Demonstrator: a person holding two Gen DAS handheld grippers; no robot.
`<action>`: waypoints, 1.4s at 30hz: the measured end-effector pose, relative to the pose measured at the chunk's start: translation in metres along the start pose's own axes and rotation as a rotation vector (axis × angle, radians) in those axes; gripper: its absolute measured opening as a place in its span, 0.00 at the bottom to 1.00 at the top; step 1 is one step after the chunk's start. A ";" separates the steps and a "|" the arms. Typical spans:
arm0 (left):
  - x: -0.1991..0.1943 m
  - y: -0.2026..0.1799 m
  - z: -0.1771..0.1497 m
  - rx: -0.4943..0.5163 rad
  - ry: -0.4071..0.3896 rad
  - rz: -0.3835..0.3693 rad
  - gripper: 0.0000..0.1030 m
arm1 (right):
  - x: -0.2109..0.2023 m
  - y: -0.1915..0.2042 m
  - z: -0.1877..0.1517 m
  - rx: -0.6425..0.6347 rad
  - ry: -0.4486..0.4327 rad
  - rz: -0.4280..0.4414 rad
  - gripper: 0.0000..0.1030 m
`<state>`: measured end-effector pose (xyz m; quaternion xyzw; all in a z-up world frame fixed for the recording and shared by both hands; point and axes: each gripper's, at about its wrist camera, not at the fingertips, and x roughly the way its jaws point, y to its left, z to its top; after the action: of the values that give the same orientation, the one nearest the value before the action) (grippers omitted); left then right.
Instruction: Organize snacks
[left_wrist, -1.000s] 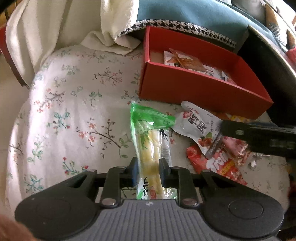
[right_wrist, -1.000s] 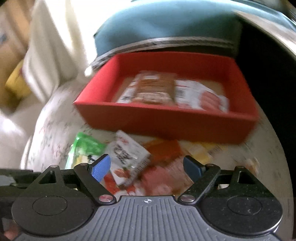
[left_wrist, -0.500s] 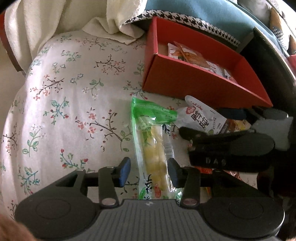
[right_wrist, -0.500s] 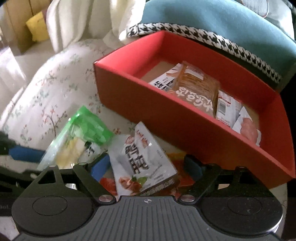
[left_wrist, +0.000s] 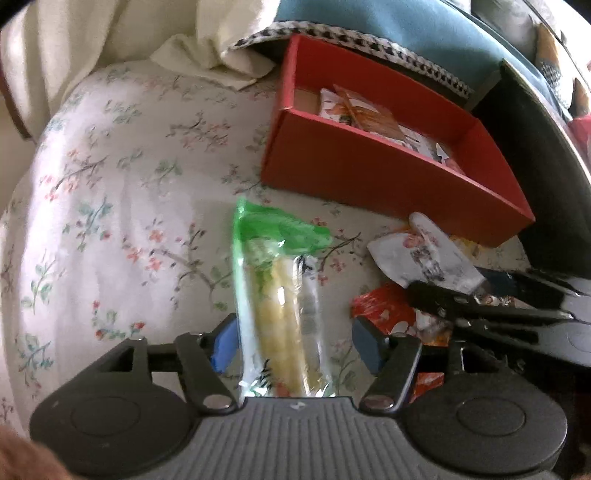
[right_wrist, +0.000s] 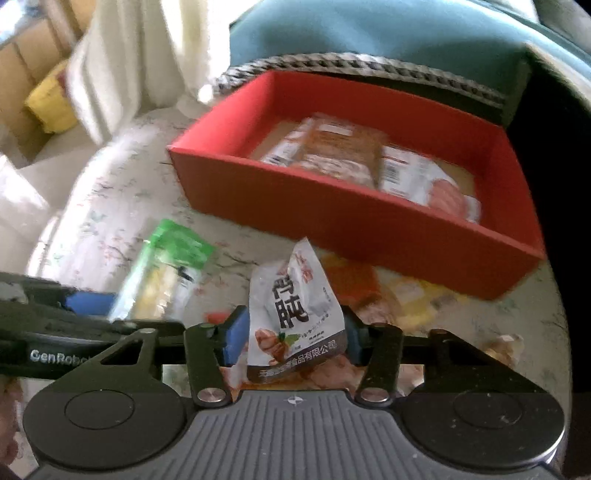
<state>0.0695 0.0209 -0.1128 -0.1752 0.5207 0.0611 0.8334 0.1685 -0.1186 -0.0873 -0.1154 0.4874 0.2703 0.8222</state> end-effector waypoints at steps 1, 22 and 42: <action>0.002 -0.005 0.000 0.022 -0.009 0.025 0.57 | -0.004 -0.004 -0.002 0.010 -0.001 0.007 0.58; 0.003 -0.016 -0.002 0.108 -0.054 0.072 0.32 | -0.003 -0.016 -0.023 0.051 0.024 0.041 0.87; 0.000 -0.008 -0.001 0.064 -0.004 0.004 0.33 | -0.009 -0.034 -0.026 0.236 0.079 0.047 1.00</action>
<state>0.0709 0.0133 -0.1111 -0.1471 0.5212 0.0465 0.8394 0.1649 -0.1615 -0.0953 -0.0171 0.5505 0.2257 0.8036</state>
